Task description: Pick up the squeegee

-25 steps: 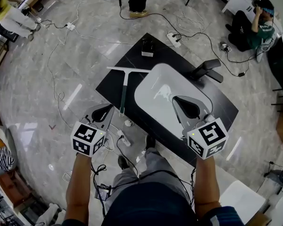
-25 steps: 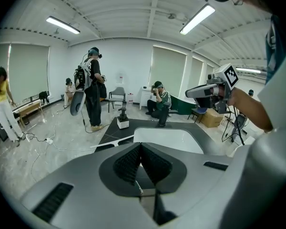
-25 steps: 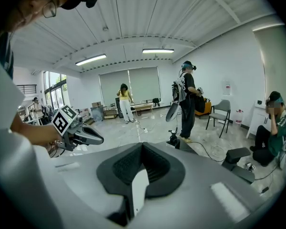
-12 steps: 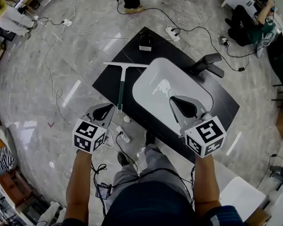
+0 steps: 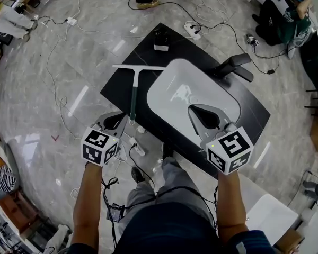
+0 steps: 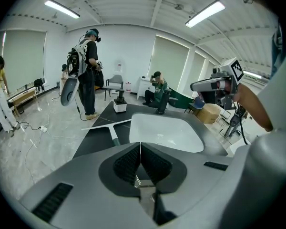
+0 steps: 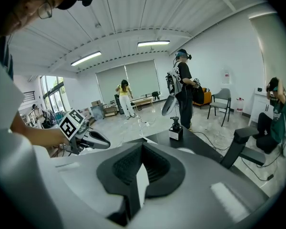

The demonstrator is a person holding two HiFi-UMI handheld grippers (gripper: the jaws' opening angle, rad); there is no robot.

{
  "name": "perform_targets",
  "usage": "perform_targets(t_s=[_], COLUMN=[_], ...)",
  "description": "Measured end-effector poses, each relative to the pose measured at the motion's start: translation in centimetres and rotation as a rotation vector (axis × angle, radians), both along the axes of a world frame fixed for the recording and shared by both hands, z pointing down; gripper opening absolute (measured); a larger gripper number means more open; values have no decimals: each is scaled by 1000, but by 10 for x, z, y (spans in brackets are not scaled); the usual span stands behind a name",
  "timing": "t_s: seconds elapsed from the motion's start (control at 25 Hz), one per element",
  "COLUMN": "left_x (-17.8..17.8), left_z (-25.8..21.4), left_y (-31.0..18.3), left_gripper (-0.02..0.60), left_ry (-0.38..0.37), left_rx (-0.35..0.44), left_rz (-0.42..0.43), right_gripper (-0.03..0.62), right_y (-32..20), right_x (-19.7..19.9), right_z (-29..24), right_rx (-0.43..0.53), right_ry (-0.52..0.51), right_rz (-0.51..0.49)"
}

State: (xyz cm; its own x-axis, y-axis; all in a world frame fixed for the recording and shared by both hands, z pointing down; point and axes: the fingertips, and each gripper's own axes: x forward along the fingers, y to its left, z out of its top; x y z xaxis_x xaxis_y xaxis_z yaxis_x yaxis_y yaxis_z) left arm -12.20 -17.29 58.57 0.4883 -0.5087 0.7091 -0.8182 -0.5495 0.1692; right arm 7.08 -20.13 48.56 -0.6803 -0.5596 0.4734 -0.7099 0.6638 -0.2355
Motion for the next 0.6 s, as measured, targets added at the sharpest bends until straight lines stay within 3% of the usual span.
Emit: perform_targets(t_s=[0.6], left_x=[5], left_z=[40], left_y=[-4], left_gripper=[6], left_ry=[-9], left_rx=[-74], left_rz=[-2], right_gripper=[11], right_y=[0], right_x=[7], right_z=[25], right_rx=[-49], right_ry=[7], right_rz=[7])
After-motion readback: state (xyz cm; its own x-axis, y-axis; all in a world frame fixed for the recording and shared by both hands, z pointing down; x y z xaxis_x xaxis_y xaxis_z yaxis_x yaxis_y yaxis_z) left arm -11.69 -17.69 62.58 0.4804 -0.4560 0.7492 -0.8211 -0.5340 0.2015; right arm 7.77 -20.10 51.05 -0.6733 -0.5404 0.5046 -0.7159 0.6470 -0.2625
